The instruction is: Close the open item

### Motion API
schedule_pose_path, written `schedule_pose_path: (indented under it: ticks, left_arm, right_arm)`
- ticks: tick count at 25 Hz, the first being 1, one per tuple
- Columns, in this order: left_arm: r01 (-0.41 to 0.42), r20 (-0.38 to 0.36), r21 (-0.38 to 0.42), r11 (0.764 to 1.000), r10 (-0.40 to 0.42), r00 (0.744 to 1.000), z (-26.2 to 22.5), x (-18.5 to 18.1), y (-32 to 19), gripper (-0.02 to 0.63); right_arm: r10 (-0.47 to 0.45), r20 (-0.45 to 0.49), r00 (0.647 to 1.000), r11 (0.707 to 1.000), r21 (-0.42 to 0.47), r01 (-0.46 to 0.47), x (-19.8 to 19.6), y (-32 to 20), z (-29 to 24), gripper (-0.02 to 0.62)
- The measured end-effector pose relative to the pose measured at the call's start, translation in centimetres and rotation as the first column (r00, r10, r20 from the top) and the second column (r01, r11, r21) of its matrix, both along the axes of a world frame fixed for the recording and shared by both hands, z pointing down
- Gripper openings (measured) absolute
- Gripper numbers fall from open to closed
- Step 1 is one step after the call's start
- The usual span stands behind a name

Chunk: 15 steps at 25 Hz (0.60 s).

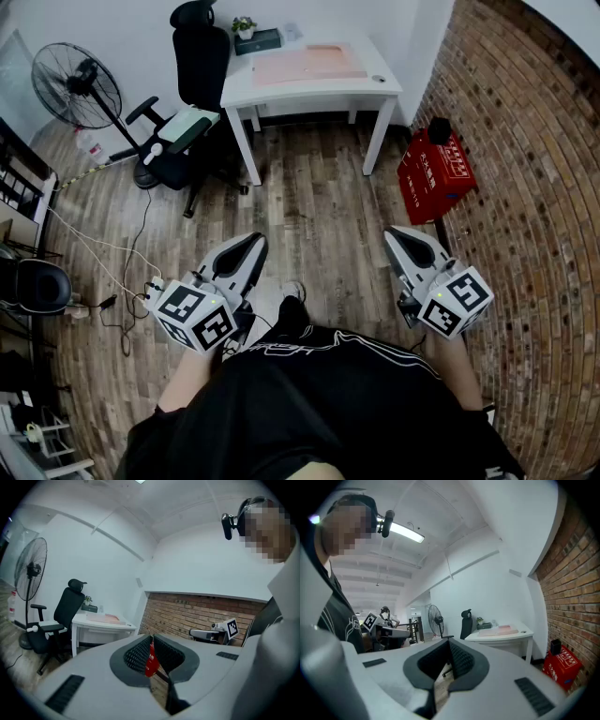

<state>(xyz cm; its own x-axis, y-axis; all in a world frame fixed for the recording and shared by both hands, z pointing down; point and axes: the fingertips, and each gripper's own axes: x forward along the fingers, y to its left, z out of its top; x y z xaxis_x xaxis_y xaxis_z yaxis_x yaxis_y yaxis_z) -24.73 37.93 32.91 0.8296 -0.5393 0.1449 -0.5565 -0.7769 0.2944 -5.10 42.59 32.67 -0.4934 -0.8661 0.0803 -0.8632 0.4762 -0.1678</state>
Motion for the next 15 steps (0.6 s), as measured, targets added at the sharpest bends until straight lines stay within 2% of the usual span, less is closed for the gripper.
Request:
schedule_pose_path:
  ticks: [8,13,15]
  left_arm:
    - [0.02,-0.04,-0.015,1.0,-0.02,0.999,0.3,-1.7,0.5,0.049]
    - [0.015,-0.087,-0.085,0.996,-0.022,0.996,1.5,-1.8,-0.3,0.049]
    - [-0.002,-0.12,-0.088,0.996,-0.008,0.993,1.4,-1.1,-0.6,0.049]
  right_arm:
    - [0.037,-0.009,0.999,0.999,-0.026,-0.037,0.4,1.9,0.0,0.002]
    - [0.09,-0.048,0.995,0.995,-0.049,-0.092,1.6,2.9,0.5,0.002]
    - [0.124,-0.056,0.991,0.991,-0.037,-0.126,2.4,3.5,0.3,0.002]
